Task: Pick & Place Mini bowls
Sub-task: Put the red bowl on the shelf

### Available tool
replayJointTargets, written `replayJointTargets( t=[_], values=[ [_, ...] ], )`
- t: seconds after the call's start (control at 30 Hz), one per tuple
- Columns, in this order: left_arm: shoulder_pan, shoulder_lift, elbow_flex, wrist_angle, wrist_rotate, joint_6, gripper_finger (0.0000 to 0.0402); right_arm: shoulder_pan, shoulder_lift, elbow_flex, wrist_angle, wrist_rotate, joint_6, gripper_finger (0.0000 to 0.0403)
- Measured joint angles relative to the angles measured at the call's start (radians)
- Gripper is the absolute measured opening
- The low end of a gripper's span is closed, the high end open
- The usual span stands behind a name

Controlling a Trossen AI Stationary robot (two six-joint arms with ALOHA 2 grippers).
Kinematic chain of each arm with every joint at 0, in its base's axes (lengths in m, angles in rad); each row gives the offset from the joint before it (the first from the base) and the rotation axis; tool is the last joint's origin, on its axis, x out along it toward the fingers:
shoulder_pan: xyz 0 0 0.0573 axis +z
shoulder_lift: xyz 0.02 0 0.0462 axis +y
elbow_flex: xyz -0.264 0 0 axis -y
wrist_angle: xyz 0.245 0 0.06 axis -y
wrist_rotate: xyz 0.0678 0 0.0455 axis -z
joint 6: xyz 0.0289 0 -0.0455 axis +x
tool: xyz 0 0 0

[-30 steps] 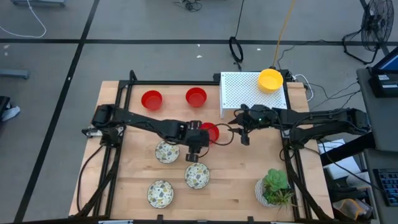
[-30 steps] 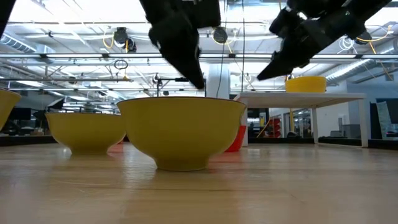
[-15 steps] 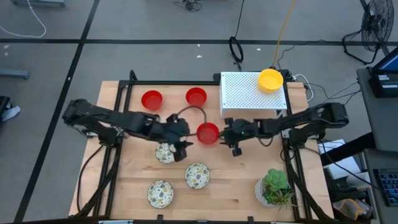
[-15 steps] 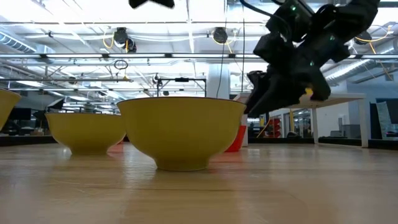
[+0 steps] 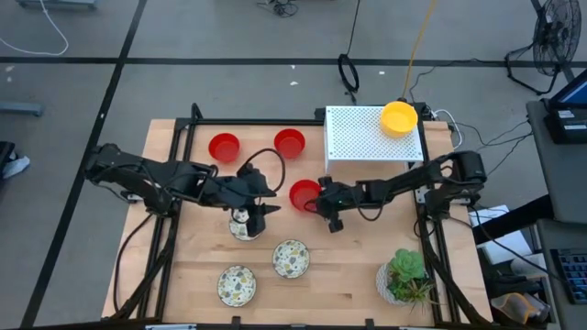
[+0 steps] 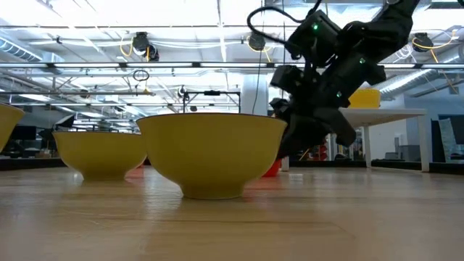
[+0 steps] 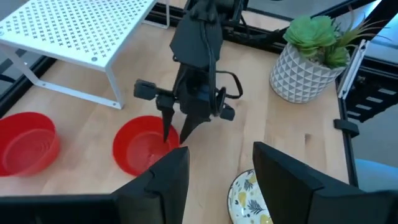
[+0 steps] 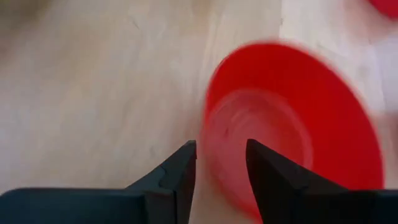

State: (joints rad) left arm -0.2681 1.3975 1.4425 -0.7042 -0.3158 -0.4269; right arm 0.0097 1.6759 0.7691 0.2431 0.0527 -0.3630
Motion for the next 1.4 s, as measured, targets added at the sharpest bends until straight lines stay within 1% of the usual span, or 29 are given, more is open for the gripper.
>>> replayJointTargets(
  t=[0.07, 0.13, 0.3, 0.33, 0.5, 0.63, 0.73, 0.77, 0.83, 0.93, 1.0, 1.07, 1.23, 1.4],
  values=[
    [-0.002, 0.000, 0.000, -0.003, -0.001, 0.002, 0.0182, -0.001, 0.014, 0.016, -0.028, 0.003, 0.001, 0.0117],
    [-0.002, 0.000, 0.000, -0.003, -0.001, 0.003, 0.0182, 0.004, 0.019, 0.023, -0.038, 0.003, 0.003, 0.0097],
    [-0.004, -0.001, 0.000, -0.003, 0.000, 0.002, 0.0182, 0.020, 0.003, 0.023, -0.054, -0.001, 0.003, 0.0016],
    [-0.004, -0.001, 0.000, -0.003, 0.000, 0.004, 0.0182, 0.025, -0.004, 0.023, -0.049, -0.001, 0.005, 0.0009],
    [-0.009, -0.001, 0.000, -0.003, 0.000, 0.014, 0.0182, 0.071, -0.092, 0.023, -0.024, -0.005, 0.003, 0.0003],
    [-0.009, -0.001, 0.000, -0.003, 0.000, 0.046, 0.0182, 0.098, -0.223, 0.023, -0.013, -0.003, 0.003, 0.0002],
    [-0.009, -0.001, 0.000, -0.002, 0.000, 0.056, 0.0182, 0.090, -0.328, 0.023, -0.016, 0.000, 0.005, 0.0002],
    [-0.009, -0.001, 0.000, -0.002, 0.000, 0.056, 0.0182, 0.081, -0.360, 0.024, -0.019, 0.007, 0.010, 0.0002],
    [-0.009, -0.001, 0.000, -0.002, 0.000, 0.056, 0.0182, 0.055, -0.418, 0.025, -0.045, 0.055, 0.013, 0.0001],
    [-0.009, -0.001, 0.000, -0.002, 0.000, 0.058, 0.0182, 0.001, -0.476, 0.025, -0.106, 0.166, 0.021, 0.0001],
    [-0.008, -0.001, 0.000, -0.002, 0.000, 0.062, 0.0182, -0.048, -0.497, 0.028, -0.143, 0.225, 0.049, 0.0001],
    [-0.008, -0.001, 0.000, -0.002, 0.000, 0.074, 0.0182, -0.101, -0.501, 0.051, -0.205, 0.258, 0.087, 0.0001],
    [-0.007, -0.001, 0.000, -0.001, -0.001, 0.104, 0.0182, -0.233, -0.457, 0.143, -0.358, 0.262, 0.116, 0.0001],
    [-0.006, -0.001, 0.000, -0.002, -0.001, 0.104, 0.0182, -0.358, -0.380, 0.267, -0.536, 0.261, 0.138, 0.0000]
  ],
)
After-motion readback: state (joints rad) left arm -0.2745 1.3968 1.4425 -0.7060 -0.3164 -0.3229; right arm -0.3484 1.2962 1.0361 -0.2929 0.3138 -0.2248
